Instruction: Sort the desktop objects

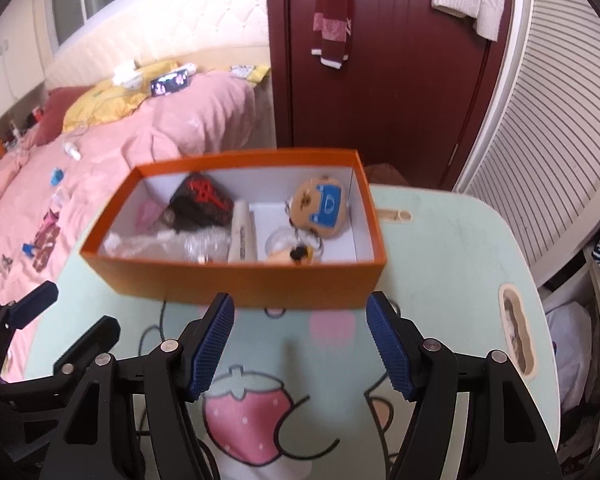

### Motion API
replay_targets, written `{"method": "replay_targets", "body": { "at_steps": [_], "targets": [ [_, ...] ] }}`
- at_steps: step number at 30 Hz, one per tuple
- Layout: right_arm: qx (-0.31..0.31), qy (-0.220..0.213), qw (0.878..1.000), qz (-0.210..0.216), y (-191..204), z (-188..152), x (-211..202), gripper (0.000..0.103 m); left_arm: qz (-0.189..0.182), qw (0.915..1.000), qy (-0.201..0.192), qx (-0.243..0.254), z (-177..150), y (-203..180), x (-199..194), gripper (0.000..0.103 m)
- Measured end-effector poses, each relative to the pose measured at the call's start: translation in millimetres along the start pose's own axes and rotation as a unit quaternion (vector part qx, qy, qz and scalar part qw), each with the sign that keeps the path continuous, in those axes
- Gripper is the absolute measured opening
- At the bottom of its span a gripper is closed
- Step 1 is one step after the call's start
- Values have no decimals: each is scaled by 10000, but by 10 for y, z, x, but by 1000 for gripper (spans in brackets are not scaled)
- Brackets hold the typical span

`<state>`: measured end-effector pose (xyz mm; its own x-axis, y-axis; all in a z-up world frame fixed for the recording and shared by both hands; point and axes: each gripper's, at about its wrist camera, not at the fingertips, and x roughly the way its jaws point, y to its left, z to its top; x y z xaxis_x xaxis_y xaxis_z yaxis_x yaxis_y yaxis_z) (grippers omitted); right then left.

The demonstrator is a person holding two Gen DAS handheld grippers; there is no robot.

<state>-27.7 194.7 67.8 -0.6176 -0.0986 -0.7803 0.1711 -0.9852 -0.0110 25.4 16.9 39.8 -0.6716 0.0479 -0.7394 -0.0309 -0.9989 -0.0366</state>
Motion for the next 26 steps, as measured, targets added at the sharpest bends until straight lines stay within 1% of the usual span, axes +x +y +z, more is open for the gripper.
{"method": "replay_targets", "body": {
  "at_steps": [2,6,8,9,10,12,14,15,16,19,26],
  "targets": [
    [-14,105,9999,-19,15,-93,65,68,18,10000,83,5,-67,-8,72,84],
    [-154,307,9992,-198,51,-262,226,69,64,9995,304,17,-177,-20,262,84],
    [-139,459,9987,-182,49,-328,308,69,45,9991,416,-8,-221,-26,348,85],
    [-100,574,9982,-157,39,-355,359,68,30,9990,447,-31,-241,-27,381,88],
    [-28,580,9983,-92,21,-366,375,70,47,9992,402,-40,-254,-29,375,89],
    [28,562,9983,-133,3,-369,386,75,65,9993,352,-61,-266,-24,371,89],
    [120,556,9981,-220,-37,-374,416,85,67,9994,336,-85,-266,-12,374,90],
    [195,550,9979,-267,-69,-381,435,95,75,9994,334,-88,-269,-12,376,91],
    [270,544,9977,-313,-101,-388,454,101,84,9994,332,-90,-272,-12,379,91],
    [317,440,9979,-347,-131,-414,453,103,91,9994,311,-88,-286,-23,380,92],
    [317,421,9980,-357,-136,-423,429,103,76,9995,306,-83,-295,-5,393,92]
  ]
}}
